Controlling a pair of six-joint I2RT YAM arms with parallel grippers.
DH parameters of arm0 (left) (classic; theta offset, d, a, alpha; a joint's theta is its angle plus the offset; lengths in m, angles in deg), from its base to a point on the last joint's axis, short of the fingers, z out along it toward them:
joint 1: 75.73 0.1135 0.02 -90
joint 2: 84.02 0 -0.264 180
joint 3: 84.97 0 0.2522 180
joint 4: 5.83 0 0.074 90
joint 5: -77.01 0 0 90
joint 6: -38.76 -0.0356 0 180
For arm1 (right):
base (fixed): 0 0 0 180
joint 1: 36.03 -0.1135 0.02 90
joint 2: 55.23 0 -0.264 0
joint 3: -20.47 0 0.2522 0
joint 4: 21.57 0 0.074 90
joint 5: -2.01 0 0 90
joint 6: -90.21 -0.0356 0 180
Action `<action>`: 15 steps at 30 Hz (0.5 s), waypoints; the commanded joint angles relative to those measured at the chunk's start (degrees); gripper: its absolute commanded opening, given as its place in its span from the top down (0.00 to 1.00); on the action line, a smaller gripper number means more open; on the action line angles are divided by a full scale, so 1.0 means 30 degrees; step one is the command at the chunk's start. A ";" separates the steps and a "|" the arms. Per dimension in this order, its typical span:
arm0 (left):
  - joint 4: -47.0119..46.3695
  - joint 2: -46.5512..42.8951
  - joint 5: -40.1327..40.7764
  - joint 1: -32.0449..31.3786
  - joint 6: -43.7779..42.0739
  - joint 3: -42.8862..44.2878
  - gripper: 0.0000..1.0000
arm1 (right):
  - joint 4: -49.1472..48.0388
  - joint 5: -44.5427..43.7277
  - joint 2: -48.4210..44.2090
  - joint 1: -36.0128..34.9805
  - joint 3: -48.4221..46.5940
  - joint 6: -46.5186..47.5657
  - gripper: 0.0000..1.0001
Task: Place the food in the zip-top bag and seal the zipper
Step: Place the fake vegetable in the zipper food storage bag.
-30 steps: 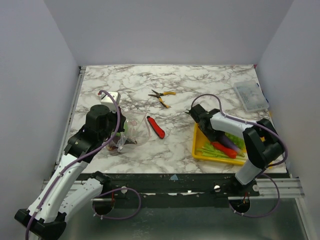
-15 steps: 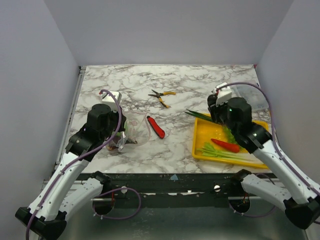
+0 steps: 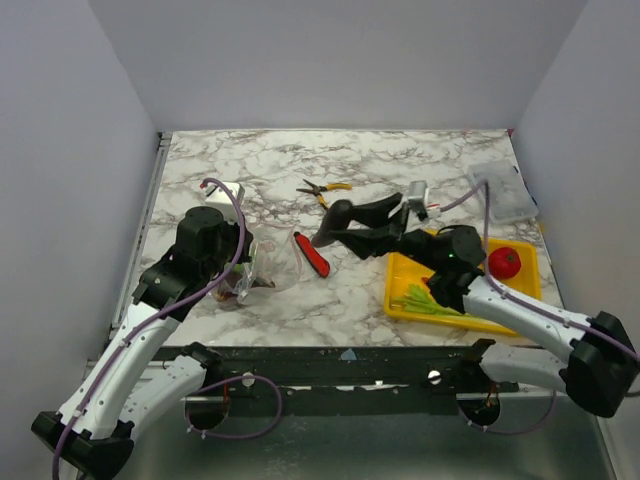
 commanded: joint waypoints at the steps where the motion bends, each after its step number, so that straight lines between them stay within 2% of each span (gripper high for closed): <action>1: -0.0335 -0.0118 0.0256 0.0050 -0.0143 -0.0146 1.00 | -0.3756 0.1269 0.2083 -0.4534 -0.2511 0.1924 0.99; 5: -0.0310 -0.0111 0.0242 0.0088 -0.0149 -0.0114 1.00 | -0.3458 0.1446 0.4528 -0.6613 -0.4210 0.3944 0.99; 9: -0.0321 -0.0217 0.0208 0.0060 -0.0156 -0.0151 1.00 | -0.3970 0.1205 0.5966 -0.6977 -0.4689 0.4765 0.99; 15: -0.0350 -0.0343 0.0156 0.0070 -0.0128 -0.0149 1.00 | -0.3814 -0.0264 0.6150 -0.7101 -0.4407 0.7551 0.96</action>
